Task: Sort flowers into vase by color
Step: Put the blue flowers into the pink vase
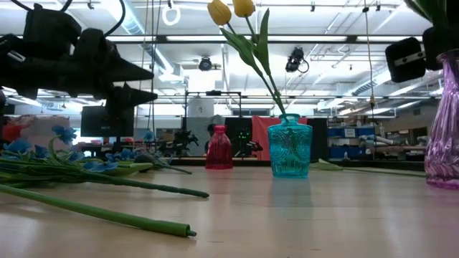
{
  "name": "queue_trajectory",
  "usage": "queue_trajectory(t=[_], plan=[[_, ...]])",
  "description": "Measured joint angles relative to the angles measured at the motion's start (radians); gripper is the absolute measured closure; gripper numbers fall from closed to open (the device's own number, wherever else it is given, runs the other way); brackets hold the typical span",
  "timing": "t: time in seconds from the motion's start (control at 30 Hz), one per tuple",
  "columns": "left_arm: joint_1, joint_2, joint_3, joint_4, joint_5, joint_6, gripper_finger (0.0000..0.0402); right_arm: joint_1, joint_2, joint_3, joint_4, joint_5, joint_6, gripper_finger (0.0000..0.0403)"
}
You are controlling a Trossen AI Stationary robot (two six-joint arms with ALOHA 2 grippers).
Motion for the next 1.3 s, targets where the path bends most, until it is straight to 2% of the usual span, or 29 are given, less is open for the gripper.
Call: queue_trajectory(t=[0.33, 0.77, 1.3], plan=[[0.0, 0.0, 0.0, 0.018, -0.029, -0.021, 0.0095, 0.0, -0.002, -0.044, 0.031, 0.018, 0.005, 0.0352], [0.0, 0.0, 0.0, 0.016, -0.039, -0.033, 0.0095, 0.0, -0.002, -0.059, 0.055, 0.023, 0.019, 0.0251], [0.001, 0.0, 0.0, -0.012, -0.04, -0.032, 0.0095, 0.0, -0.055, -0.063, 0.041, -0.009, 0.041, 0.0208]])
